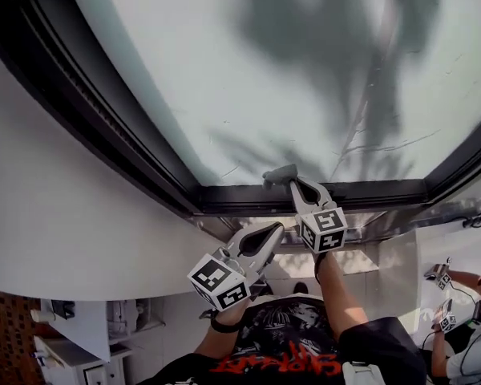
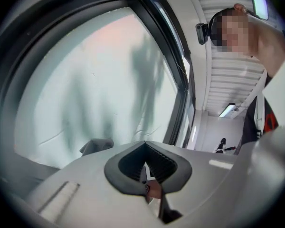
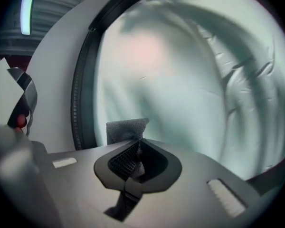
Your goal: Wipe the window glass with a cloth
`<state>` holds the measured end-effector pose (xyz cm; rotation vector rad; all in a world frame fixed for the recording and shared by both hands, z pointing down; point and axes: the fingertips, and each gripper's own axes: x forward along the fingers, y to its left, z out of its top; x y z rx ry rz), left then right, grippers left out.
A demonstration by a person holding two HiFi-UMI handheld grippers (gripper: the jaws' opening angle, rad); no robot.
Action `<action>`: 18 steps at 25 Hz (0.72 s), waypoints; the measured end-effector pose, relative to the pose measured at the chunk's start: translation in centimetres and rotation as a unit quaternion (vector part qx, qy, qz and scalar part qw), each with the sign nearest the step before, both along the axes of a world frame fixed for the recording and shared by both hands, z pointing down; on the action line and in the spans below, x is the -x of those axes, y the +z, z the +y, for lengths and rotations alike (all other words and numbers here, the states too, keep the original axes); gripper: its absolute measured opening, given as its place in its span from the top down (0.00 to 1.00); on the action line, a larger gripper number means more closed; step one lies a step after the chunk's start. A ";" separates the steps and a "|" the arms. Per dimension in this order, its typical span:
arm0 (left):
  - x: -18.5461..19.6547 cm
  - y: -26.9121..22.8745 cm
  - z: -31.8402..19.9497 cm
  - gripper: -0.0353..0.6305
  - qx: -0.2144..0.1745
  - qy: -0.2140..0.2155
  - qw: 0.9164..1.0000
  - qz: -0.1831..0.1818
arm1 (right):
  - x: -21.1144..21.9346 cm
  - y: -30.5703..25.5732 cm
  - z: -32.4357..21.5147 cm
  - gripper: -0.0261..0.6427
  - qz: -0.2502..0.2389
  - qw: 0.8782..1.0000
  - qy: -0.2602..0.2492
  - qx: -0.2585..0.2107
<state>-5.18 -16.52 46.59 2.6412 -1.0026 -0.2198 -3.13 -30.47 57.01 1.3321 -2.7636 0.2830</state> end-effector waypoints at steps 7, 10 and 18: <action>-6.7 0.4 -0.7 0.95 0.001 0.087 0.996 -0.017 | -18.0 3.3 -1.4 0.94 -0.010 0.985 0.174 0.016; -8.5 0.6 -0.7 0.95 0.002 0.106 0.994 -0.023 | -25.7 5.4 -1.4 0.94 -0.016 0.969 0.244 0.034; -11.0 1.2 -1.1 0.95 0.009 0.122 0.991 -0.052 | -43.5 5.9 -1.0 0.94 0.024 0.924 0.379 0.047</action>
